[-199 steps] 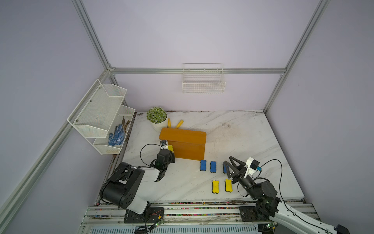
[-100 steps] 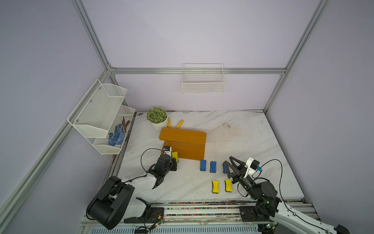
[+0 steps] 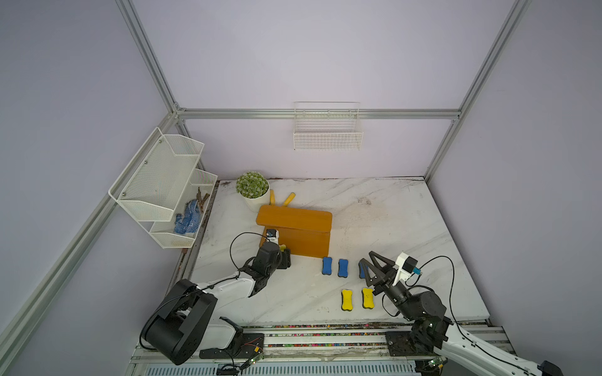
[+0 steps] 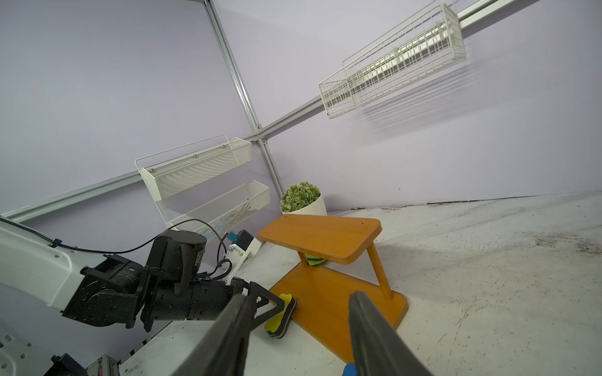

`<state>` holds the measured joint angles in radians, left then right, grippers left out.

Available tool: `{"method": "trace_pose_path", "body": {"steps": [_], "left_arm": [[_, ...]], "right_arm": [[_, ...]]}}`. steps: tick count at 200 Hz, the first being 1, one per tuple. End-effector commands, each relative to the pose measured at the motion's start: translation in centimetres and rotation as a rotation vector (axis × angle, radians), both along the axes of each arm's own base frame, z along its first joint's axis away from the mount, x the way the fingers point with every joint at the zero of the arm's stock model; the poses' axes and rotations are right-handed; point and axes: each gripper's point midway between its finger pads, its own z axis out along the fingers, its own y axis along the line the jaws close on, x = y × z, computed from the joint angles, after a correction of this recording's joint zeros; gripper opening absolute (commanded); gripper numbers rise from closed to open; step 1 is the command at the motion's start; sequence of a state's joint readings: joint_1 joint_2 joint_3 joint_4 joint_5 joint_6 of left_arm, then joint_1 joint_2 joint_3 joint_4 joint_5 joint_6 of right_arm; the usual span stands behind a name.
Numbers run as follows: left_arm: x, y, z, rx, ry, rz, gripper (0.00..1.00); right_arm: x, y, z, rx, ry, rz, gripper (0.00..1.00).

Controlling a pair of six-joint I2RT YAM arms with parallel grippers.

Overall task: Remove the whiteboard erasers from the shelf
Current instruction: Pick up the whiteboard eraser from the center of the board.

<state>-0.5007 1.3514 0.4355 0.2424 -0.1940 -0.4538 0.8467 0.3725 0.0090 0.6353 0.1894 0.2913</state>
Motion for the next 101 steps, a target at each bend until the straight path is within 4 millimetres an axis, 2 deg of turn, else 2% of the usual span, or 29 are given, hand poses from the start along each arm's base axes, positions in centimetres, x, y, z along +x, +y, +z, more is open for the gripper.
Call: {"method": "trace_pose_path", "body": {"steps": [1, 29, 30, 38, 63, 85, 101], "left_arm": [[-0.1, -0.6, -0.3, -0.014, 0.008, 0.006, 0.74], [0.1, -1.1, -0.6, 0.002, 0.014, 0.002, 0.71], [0.1, -1.0, -1.1, 0.011, 0.028, 0.002, 0.71], [0.0, -0.9, -2.2, 0.028, 0.055, 0.006, 0.68], [0.1, -0.8, -3.2, 0.037, 0.082, 0.02, 0.55], [-0.2, -0.8, -2.9, 0.037, 0.089, 0.027, 0.46], [-0.7, -0.9, -1.9, 0.044, 0.09, 0.025, 0.33]], "right_arm": [[0.2, 0.1, -1.7, -0.027, 0.021, -0.003, 0.53], [0.2, 0.0, -1.7, -0.027, 0.021, -0.006, 0.54], [0.2, 0.0, -1.7, -0.027, 0.021, -0.006, 0.54], [0.2, 0.0, -1.7, -0.027, 0.022, -0.009, 0.54], [0.2, -0.1, -1.8, -0.03, 0.022, -0.012, 0.54], [0.2, -0.1, -1.7, -0.028, 0.021, -0.012, 0.54], [0.2, 0.0, -1.8, -0.029, 0.022, -0.011, 0.54]]}}
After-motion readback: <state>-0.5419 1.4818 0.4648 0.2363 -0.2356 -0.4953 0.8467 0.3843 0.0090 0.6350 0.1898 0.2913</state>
